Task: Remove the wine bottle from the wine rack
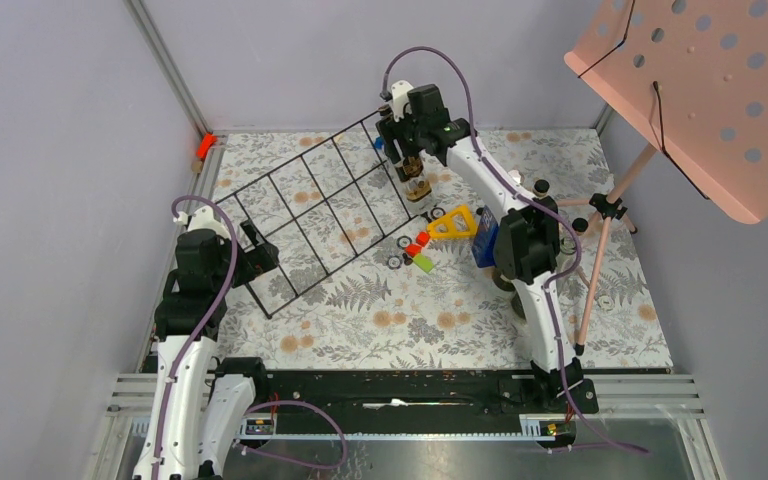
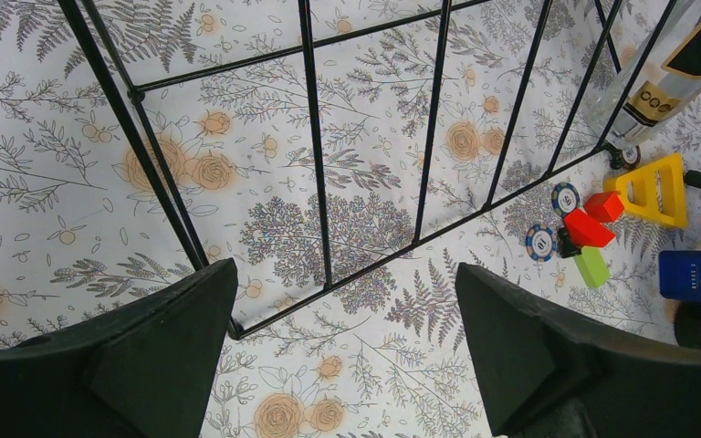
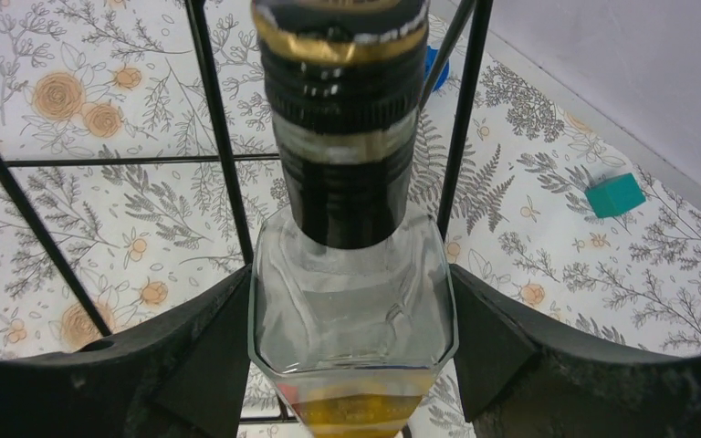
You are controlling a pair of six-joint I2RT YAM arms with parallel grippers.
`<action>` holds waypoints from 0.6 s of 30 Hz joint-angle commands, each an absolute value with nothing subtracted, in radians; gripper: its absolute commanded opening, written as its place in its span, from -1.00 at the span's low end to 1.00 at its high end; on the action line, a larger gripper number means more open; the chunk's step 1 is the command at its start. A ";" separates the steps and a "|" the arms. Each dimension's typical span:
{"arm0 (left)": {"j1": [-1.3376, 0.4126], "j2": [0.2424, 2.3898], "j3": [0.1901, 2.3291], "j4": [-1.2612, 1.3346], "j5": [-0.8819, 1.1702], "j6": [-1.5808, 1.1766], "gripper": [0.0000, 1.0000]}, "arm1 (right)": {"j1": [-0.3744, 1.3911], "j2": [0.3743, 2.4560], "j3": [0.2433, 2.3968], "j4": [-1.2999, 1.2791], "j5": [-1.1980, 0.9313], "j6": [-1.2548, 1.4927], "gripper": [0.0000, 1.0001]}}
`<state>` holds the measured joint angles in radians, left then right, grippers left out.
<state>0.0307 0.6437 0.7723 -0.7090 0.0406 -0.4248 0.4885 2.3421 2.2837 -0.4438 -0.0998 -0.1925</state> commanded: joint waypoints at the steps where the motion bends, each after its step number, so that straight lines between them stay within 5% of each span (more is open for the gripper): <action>1: 0.029 0.647 0.784 -0.672 0.019 -0.430 0.98 | 0.486 2.160 2.253 -0.373 -0.121 -0.193 -1.00; 18: 0.030 0.656 0.784 -0.670 0.023 -0.431 0.98 | 0.488 1.871 1.861 -0.178 -0.104 -0.179 -1.00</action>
